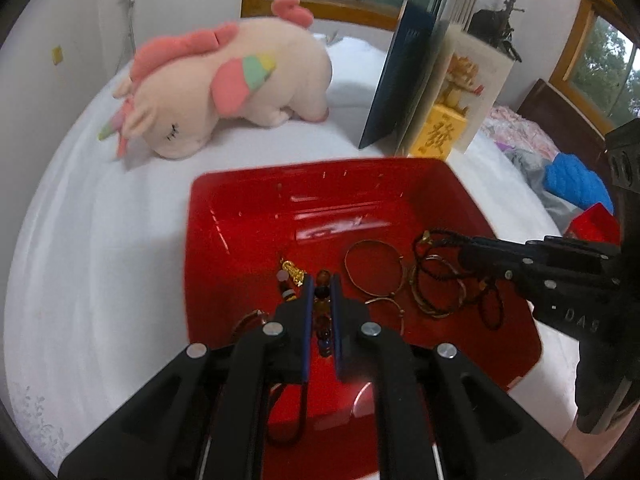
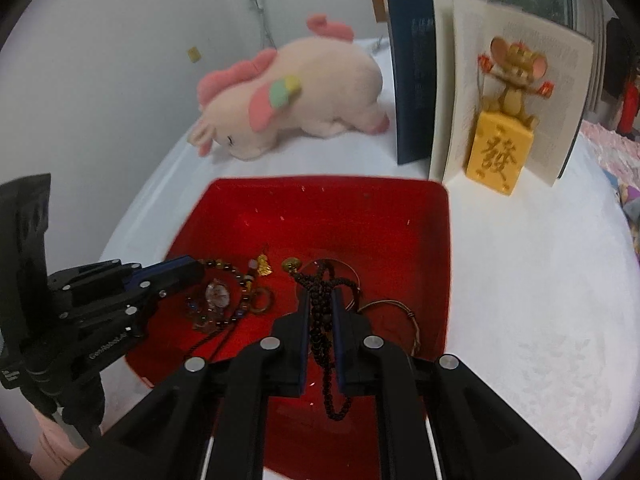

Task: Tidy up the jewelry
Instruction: 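Lower the bead bracelet into the red tin with the left tool while the right releases the necklace there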

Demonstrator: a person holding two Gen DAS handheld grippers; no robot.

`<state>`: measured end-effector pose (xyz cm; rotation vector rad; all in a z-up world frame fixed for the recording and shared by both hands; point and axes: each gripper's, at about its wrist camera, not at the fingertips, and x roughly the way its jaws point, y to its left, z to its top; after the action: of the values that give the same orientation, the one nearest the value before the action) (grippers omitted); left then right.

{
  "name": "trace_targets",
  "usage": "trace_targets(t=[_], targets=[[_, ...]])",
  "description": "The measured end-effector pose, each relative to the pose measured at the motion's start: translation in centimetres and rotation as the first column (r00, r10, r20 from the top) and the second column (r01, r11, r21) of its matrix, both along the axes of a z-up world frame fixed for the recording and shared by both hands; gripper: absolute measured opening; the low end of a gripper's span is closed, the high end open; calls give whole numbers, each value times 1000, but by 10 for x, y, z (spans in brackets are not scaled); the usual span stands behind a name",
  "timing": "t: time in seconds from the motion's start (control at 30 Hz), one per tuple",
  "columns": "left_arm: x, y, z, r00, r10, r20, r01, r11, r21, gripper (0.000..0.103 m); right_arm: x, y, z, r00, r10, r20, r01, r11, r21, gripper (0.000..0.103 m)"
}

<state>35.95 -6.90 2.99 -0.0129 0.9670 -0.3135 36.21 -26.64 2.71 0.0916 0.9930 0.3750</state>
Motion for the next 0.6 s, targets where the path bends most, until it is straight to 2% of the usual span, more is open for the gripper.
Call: trace_targets(t=[0.17, 0.2, 0.23, 0.3, 0.33, 0.47, 0.6], targets=[[13, -4, -19, 999, -6, -43, 6, 1000, 13, 8, 7, 4, -18, 999, -4, -46, 2, 999, -33, 12], [14, -4, -21, 999, -7, -52, 8, 1000, 13, 8, 8, 3, -20, 999, -6, -50, 4, 999, -38, 17], [14, -4, -22, 999, -6, -52, 7, 1000, 13, 10, 8, 3, -21, 999, -11, -51, 8, 999, -46, 29], [13, -3, -23, 999, -5, -54, 5, 1000, 15, 28, 5, 3, -20, 999, -20, -38, 17, 998, -60, 35], [12, -1, -22, 999, 2, -50, -1, 1000, 14, 32, 4, 3, -19, 999, -20, -37, 17, 998, -60, 35], [2, 2, -14, 1000, 21, -19, -21, 999, 29, 36, -5, 1, -11, 999, -31, -16, 30, 998, -57, 35], [-20, 6, -4, 998, 58, 30, -60, 996, 63, 47, -17, -1, -4, 999, -49, -4, 49, 997, -63, 38]])
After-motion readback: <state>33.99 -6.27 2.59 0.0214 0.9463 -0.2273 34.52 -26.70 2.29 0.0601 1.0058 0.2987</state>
